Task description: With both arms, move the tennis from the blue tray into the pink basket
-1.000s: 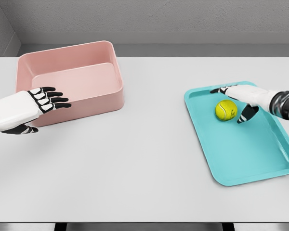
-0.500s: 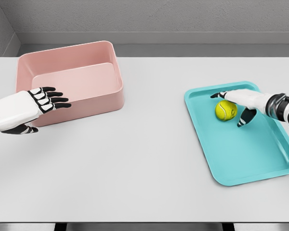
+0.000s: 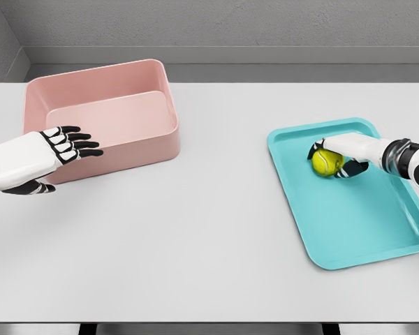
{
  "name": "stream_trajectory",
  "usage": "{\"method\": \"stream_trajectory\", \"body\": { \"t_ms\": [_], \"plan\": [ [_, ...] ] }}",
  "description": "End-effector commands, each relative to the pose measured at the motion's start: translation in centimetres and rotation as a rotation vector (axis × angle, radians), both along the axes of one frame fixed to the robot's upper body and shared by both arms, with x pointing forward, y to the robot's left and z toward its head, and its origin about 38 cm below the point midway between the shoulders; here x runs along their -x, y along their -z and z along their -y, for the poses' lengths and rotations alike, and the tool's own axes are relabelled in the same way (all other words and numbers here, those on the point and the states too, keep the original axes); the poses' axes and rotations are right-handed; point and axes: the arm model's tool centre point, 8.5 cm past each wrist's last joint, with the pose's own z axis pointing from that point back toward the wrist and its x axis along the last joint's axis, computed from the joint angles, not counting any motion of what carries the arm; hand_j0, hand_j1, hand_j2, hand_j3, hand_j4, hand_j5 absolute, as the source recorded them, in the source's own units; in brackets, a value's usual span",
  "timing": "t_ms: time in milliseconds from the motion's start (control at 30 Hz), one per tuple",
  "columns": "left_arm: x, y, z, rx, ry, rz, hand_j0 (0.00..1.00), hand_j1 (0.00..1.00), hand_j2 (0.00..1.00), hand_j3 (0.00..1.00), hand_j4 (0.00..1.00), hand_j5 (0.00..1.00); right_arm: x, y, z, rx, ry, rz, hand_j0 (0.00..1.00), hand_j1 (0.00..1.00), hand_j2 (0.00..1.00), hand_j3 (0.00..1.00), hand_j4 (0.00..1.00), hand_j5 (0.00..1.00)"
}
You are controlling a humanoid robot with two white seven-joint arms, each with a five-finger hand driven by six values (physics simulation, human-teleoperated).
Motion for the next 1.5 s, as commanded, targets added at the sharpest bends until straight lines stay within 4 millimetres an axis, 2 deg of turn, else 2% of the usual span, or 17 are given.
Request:
{"method": "stream_trajectory", "body": {
  "t_ms": [0, 267, 467, 600, 733, 867, 933, 1067, 1267, 1467],
  "plan": [
    [0.0, -0.1, 0.0, 0.005, -0.001, -0.001, 1.00, 1.00, 1.00, 1.00, 1.00, 1.00, 0.0, 0.0, 0.0, -0.002, 0.002, -0.003, 0.54, 0.54, 0.54, 0.54, 0.54, 0.54],
    [0.0, -0.1, -0.1, 0.004, -0.001, -0.001, 1.00, 1.00, 1.00, 1.00, 1.00, 1.00, 0.1, -0.2, -0.2, -0.004, -0.007, 0.002, 0.48, 0.48, 0.48, 0.48, 0.48, 0.48],
    [0.0, -0.2, -0.2, -0.004, -0.001, -0.001, 1.00, 1.00, 1.00, 1.00, 1.00, 1.00, -0.2, -1.7, -1.0, -0.016, -0.029, 0.038, 0.48, 0.48, 0.48, 0.48, 0.48, 0.48],
    [0.0, -0.3, -0.2, -0.008, -0.003, 0.003, 1.00, 1.00, 1.00, 1.00, 1.00, 1.00, -0.1, -3.5, -2.5, -0.031, -0.076, 0.077, 0.48, 0.48, 0.48, 0.48, 0.48, 0.48],
    [0.0, -0.3, -0.2, -0.008, -0.001, 0.002, 1.00, 1.00, 1.00, 1.00, 1.00, 1.00, 0.5, -4.3, -3.6, -0.043, -0.114, 0.097, 0.48, 0.48, 0.48, 0.48, 0.48, 0.48],
    [0.2, -0.5, 0.0, -0.015, 0.009, 0.003, 1.00, 1.00, 1.00, 1.00, 1.00, 1.00, 1.7, -5.2, -5.7, -0.065, -0.193, 0.116, 0.48, 0.48, 0.48, 0.48, 0.48, 0.48],
    [0.3, -0.8, -0.4, -0.030, 0.007, 0.004, 1.00, 1.00, 1.00, 1.00, 1.00, 1.00, 1.7, -5.1, -5.8, -0.067, -0.200, 0.115, 0.48, 0.48, 0.48, 0.48, 0.48, 0.48],
    [0.5, -0.6, 0.2, -0.024, 0.025, 0.000, 1.00, 1.00, 1.00, 1.00, 1.00, 1.00, 2.5, -5.3, -7.0, -0.095, -0.333, 0.128, 0.48, 0.48, 0.48, 0.48, 0.48, 0.48],
    [0.5, -0.7, 0.1, -0.029, 0.024, 0.000, 1.00, 1.00, 1.00, 1.00, 1.00, 1.00, 3.3, -5.6, -8.3, -0.127, -0.470, 0.142, 0.48, 0.48, 0.48, 0.48, 0.48, 0.48],
    [0.6, -0.8, 0.0, -0.039, 0.024, -0.002, 1.00, 1.00, 1.00, 1.00, 1.00, 1.00, 3.3, -5.6, -10.4, -0.158, -0.515, 0.147, 0.48, 0.48, 0.48, 0.48, 0.48, 0.48]
  ]
}}
